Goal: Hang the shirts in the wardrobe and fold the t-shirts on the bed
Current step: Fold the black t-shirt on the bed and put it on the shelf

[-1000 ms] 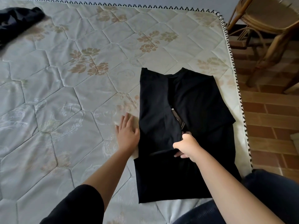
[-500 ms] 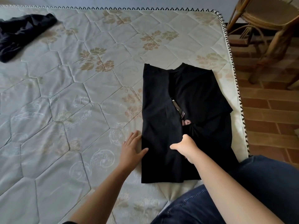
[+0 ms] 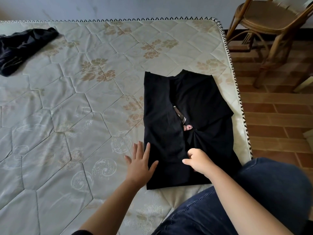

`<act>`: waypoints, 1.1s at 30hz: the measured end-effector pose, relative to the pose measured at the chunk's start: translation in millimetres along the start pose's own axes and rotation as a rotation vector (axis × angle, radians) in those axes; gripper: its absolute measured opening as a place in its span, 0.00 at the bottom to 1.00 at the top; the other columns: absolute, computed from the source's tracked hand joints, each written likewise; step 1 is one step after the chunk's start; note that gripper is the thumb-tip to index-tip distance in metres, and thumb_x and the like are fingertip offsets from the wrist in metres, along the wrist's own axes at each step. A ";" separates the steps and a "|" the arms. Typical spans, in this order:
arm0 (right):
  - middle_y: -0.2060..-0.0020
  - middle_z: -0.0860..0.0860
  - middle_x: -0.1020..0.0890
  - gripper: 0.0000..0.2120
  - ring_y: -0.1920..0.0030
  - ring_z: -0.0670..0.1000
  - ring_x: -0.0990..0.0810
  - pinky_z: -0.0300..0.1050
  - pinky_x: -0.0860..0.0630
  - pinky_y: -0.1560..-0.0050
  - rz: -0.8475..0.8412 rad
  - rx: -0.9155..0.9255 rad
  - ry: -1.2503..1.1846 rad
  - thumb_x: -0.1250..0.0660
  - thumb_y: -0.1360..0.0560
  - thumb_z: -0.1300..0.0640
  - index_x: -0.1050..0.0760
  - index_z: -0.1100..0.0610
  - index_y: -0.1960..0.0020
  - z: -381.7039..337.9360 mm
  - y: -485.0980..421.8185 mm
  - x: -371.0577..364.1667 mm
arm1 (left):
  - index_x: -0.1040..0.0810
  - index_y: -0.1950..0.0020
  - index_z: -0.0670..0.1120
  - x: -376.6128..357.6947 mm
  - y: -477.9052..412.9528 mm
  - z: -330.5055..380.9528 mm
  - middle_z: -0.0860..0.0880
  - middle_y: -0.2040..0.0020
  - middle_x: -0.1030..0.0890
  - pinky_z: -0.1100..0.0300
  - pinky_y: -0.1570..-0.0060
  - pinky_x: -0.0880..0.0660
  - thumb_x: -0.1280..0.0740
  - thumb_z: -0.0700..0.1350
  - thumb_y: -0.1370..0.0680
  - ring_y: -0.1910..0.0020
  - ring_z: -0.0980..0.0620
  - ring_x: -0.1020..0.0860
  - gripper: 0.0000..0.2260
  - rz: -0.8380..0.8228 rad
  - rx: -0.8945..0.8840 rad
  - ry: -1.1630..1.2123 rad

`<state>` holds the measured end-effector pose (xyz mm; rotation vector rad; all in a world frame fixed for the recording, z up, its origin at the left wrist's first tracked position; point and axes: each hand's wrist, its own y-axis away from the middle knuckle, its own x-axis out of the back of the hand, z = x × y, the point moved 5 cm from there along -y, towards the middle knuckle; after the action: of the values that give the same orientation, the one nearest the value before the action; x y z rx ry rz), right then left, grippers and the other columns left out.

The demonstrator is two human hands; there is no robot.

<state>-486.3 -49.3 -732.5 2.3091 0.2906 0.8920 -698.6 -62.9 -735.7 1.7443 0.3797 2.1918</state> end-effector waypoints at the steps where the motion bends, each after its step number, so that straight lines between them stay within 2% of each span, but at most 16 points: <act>1: 0.70 0.46 0.33 0.16 0.71 0.45 0.34 0.38 0.37 0.70 0.030 0.009 0.003 0.32 0.26 0.58 0.38 0.53 0.66 -0.2 -0.1 2.8 | 0.62 0.23 0.51 -0.6 -0.2 1.1 0.46 0.23 0.64 0.38 0.30 0.59 0.51 0.62 0.20 0.26 0.45 0.67 0.32 -0.011 0.003 -0.033; 3: 0.70 0.47 0.33 0.15 0.71 0.45 0.34 0.39 0.37 0.70 0.039 0.008 0.042 0.32 0.26 0.56 0.37 0.52 0.65 2.7 0.5 5.4 | 0.61 0.23 0.51 -2.1 -0.3 3.3 0.45 0.23 0.65 0.37 0.30 0.57 0.51 0.62 0.20 0.26 0.44 0.67 0.32 -0.025 0.015 -0.074; 6: 0.68 0.47 0.30 0.10 0.71 0.47 0.31 0.40 0.33 0.67 -0.002 -0.015 0.120 0.32 0.26 0.54 0.32 0.56 0.58 7.2 2.8 4.7 | 0.59 0.22 0.50 -3.5 -0.5 6.5 0.44 0.23 0.65 0.37 0.30 0.56 0.51 0.62 0.20 0.26 0.43 0.67 0.32 -0.030 0.036 -0.077; 8: 0.68 0.47 0.28 0.11 0.69 0.47 0.29 0.41 0.32 0.66 0.035 0.003 0.111 0.32 0.27 0.51 0.29 0.58 0.54 4.4 2.6 7.4 | 0.57 0.22 0.49 -2.4 -1.7 8.5 0.44 0.23 0.64 0.38 0.29 0.56 0.51 0.61 0.20 0.25 0.42 0.66 0.31 -0.019 0.051 -0.078; 10: 0.65 0.48 0.25 0.12 0.64 0.49 0.24 0.42 0.29 0.62 0.108 0.021 0.079 0.32 0.27 0.48 0.28 0.56 0.52 -2.6 0.9 12.8 | 0.54 0.22 0.47 1.8 -5.6 11.5 0.43 0.23 0.64 0.41 0.28 0.56 0.52 0.59 0.19 0.25 0.42 0.65 0.29 0.021 0.044 -0.090; 13: 0.58 0.50 0.21 0.11 0.55 0.51 0.21 0.45 0.25 0.53 0.186 0.028 0.082 0.33 0.26 0.49 0.28 0.56 0.51 -10.8 -5.9 16.8 | 0.54 0.23 0.45 9.9 -17.3 23.1 0.45 0.23 0.64 0.46 0.28 0.61 0.53 0.57 0.18 0.26 0.47 0.68 0.28 0.088 -0.050 -0.102; 17: 0.52 0.52 0.20 0.15 0.49 0.52 0.21 0.42 0.28 0.52 0.222 -0.004 0.009 0.33 0.26 0.47 0.26 0.58 0.47 -15.8 -18.0 18.2 | 0.57 0.22 0.45 15.6 -40.7 36.6 0.47 0.23 0.64 0.48 0.28 0.64 0.54 0.54 0.18 0.31 0.52 0.72 0.27 0.091 -0.149 -0.111; 19: 0.55 0.51 0.20 0.15 0.51 0.51 0.22 0.40 0.30 0.54 0.237 -0.007 -0.058 0.32 0.26 0.48 0.25 0.59 0.48 -19.8 -22.8 19.7 | 0.58 0.22 0.45 12.3 -51.0 37.5 0.46 0.23 0.64 0.47 0.28 0.63 0.57 0.56 0.18 0.32 0.51 0.72 0.27 0.069 -0.141 -0.112; 22: 0.62 0.46 0.24 0.12 0.55 0.48 0.25 0.40 0.32 0.55 0.246 -0.001 -0.117 0.32 0.26 0.50 0.26 0.57 0.49 -26.2 -30.5 17.8 | 0.56 0.22 0.45 4.3 -57.4 39.7 0.46 0.23 0.64 0.43 0.28 0.58 0.69 0.60 0.28 0.32 0.48 0.72 0.36 0.069 -0.118 -0.064; 24: 0.63 0.46 0.24 0.10 0.56 0.48 0.25 0.39 0.33 0.55 0.260 -0.007 -0.164 0.31 0.26 0.53 0.27 0.57 0.50 -28.1 -34.9 17.2 | 0.48 0.23 0.44 0.4 -56.3 40.2 0.46 0.24 0.59 0.38 0.30 0.49 0.67 0.61 0.26 0.28 0.45 0.65 0.36 0.099 -0.113 -0.038; 26: 0.63 0.48 0.23 0.08 0.58 0.48 0.25 0.39 0.32 0.58 0.287 0.007 -0.222 0.30 0.27 0.57 0.26 0.57 0.50 -26.8 -36.7 18.5 | 0.35 0.27 0.43 -0.9 -54.2 38.8 0.43 0.25 0.44 0.35 0.39 0.35 0.62 0.59 0.20 0.25 0.43 0.48 0.32 0.132 -0.116 -0.059; 27: 0.63 0.49 0.23 0.07 0.59 0.49 0.25 0.39 0.32 0.60 0.302 0.020 -0.235 0.30 0.27 0.58 0.27 0.57 0.52 -24.8 -36.3 20.2 | 0.32 0.29 0.43 -3.0 -54.3 36.5 0.42 0.26 0.37 0.36 0.43 0.31 0.60 0.58 0.19 0.26 0.43 0.42 0.30 0.149 -0.118 -0.065; 30: 0.66 0.48 0.23 0.06 0.62 0.48 0.25 0.35 0.32 0.64 0.318 0.042 -0.184 0.31 0.27 0.59 0.28 0.55 0.56 -16.3 -33.7 22.3 | 0.36 0.29 0.43 -5.1 -54.6 32.3 0.40 0.28 0.33 0.35 0.46 0.30 0.60 0.59 0.19 0.29 0.42 0.41 0.29 0.183 -0.115 -0.076; 33: 0.66 0.47 0.22 0.05 0.60 0.50 0.23 0.42 0.29 0.60 0.335 0.027 -0.131 0.31 0.27 0.57 0.28 0.55 0.56 -15.4 -34.4 25.5 | 0.36 0.30 0.37 -6.0 -58.5 31.2 0.36 0.29 0.33 0.36 0.47 0.28 0.61 0.60 0.19 0.30 0.38 0.37 0.32 0.170 -0.038 -0.049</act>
<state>-476.8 -4.8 -732.3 2.4700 -0.1463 0.8924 -662.4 -11.4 -757.1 1.8678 0.1823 2.2494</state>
